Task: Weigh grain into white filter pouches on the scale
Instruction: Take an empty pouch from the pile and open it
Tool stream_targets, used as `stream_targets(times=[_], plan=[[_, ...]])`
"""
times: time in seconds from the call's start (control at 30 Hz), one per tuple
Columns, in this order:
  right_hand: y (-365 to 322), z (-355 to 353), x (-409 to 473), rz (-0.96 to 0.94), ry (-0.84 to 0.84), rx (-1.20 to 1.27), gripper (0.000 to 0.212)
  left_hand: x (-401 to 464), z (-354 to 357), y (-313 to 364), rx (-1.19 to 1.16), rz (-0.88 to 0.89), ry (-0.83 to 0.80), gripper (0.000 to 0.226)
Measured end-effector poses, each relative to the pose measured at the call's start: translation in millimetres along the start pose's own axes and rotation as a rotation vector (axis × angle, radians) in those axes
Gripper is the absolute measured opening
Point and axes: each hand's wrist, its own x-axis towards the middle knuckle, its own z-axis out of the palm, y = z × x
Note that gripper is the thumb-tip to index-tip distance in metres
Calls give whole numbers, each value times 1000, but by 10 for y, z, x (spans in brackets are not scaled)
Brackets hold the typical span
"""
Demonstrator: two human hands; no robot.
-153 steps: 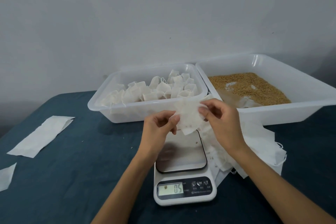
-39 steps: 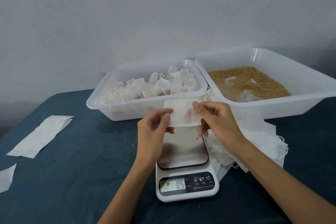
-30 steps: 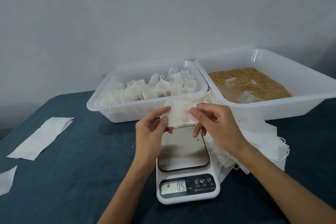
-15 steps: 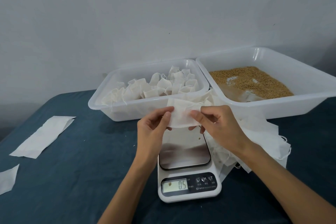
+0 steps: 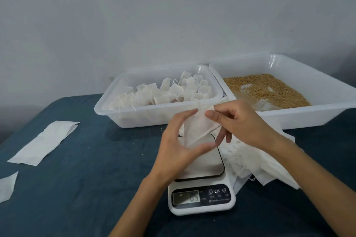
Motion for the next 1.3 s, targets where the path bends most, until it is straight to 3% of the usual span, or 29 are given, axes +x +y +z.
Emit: stream_targets(times=[0.13,0.3,0.43,0.6,0.7,0.8,0.9,0.97,1.07,1.13,1.3], plan=[[-276,-46,145,59,-200,-241,41,-12,55,-20,160,28,1,53],[-622,-135,331,275,-413,-341,87,-42,42,45,19,-2,-63,50],[-799,30,416,344,-562,-466,88,-43,105,102,-87,-58,-70,42],[-909,16,488,292,-538,-482,94,-7,77,63,-215,-110,-70,35],[-864,-182,511,227,-432,-400,88,41,97,83,-270,-146,-78,35],[-584,-548,532,192,-140,-391,67,106,120,79,-264,-145,-96,31],[-26,-1094,527,216,160,-500,26,164,130,55,-286,-156,-119,27],[333,-1468,499,333,236,-718,25,195,131,38,-314,-159,-125,25],[747,-1800,430,620,-8,-1027,59,214,120,3,-343,-159,-126,26],[911,-1874,395,704,-147,-1094,52,203,106,-19,-357,-161,-127,27],[1029,-1815,438,738,-256,-1100,22,177,80,-34,-370,-167,-113,33]])
